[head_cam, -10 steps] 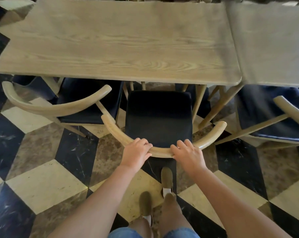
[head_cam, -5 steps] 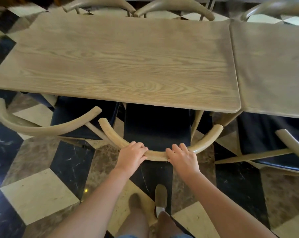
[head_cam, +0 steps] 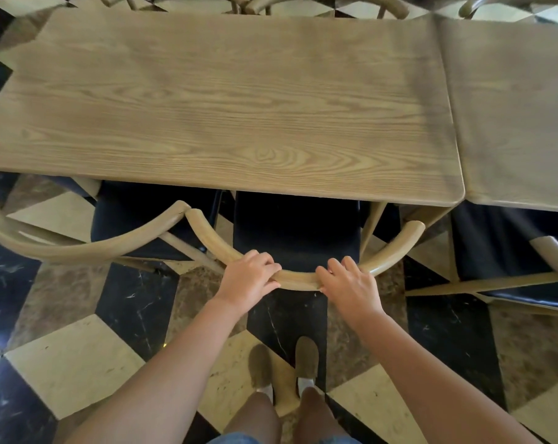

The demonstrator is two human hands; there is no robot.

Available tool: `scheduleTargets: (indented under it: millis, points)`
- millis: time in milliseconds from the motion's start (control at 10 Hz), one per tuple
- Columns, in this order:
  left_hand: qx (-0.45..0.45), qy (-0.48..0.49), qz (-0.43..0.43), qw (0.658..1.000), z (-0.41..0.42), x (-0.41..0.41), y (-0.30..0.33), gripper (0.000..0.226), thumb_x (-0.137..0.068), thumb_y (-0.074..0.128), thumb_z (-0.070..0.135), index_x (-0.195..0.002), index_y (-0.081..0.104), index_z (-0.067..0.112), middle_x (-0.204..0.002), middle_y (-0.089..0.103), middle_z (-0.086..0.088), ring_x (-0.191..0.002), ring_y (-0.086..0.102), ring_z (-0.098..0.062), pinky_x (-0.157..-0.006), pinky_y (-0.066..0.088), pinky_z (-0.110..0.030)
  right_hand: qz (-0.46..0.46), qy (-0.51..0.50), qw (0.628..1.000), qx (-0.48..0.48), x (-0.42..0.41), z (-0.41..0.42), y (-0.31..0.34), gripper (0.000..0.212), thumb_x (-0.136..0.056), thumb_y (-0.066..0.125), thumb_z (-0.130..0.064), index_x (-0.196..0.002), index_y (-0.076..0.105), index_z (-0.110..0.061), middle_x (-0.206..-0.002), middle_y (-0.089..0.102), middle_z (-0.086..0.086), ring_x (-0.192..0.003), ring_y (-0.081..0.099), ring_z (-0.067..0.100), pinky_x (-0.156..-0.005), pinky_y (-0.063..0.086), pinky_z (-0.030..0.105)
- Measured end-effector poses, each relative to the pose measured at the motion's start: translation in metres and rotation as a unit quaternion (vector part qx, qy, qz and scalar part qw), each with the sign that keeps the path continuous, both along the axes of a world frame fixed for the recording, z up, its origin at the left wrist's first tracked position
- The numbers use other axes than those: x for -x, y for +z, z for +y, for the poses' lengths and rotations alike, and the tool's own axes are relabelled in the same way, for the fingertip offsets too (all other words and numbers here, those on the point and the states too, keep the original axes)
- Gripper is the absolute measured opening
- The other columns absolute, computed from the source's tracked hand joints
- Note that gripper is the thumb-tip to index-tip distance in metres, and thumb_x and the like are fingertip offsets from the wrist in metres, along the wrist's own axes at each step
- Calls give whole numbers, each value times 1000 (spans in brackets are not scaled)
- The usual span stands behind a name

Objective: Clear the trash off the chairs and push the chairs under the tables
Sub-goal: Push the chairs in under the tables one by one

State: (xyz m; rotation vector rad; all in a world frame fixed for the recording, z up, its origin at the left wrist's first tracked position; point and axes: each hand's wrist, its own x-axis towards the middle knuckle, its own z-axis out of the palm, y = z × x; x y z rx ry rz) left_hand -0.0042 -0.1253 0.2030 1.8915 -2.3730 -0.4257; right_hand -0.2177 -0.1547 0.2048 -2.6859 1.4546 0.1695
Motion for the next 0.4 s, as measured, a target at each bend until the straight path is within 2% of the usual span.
scheduleTargets:
  millis: [100, 200, 300, 400]
  points:
    - [-7, 3, -1, 1000, 2, 3, 3, 32, -75, 76, 27, -103, 69, 14, -94, 67, -3, -87, 62, -20, -61, 52, -28, -4, -16, 1000, -11, -2, 1, 0, 52, -47, 93, -23, -88, 62, -17, -77, 61, 1, -68, 55, 20, -44, 46, 28]
    - [-38, 13, -7, 999, 2, 7, 9, 35, -85, 64, 30, -117, 62, 14, -108, 63, -3, -101, 55, -19, -76, 50, -29, 1, -35, 999, -40, -9, 1, 9, 40, -69, 81, -26, -102, 58, -18, -90, 60, 1, -81, 55, 20, -60, 49, 31]
    - [-93, 21, -11, 995, -2, 11, 18, 40, -88, 60, 32, -124, 55, 15, -115, 57, -3, -108, 51, -18, -85, 47, -30, 1, -65, 991, -117, -15, -5, 19, 36, -87, 60, -28, -119, 49, -18, -108, 55, 2, -99, 49, 21, -78, 47, 33]
    - [-173, 40, 27, 984, -13, 11, 37, 49, -89, 58, 35, -133, 47, 17, -128, 54, -4, -115, 52, -21, -92, 47, -35, -28, -89, 980, -178, -21, -15, 38, 40, -87, 58, -29, -125, 48, -21, -115, 54, 3, -107, 49, 22, -83, 47, 36]
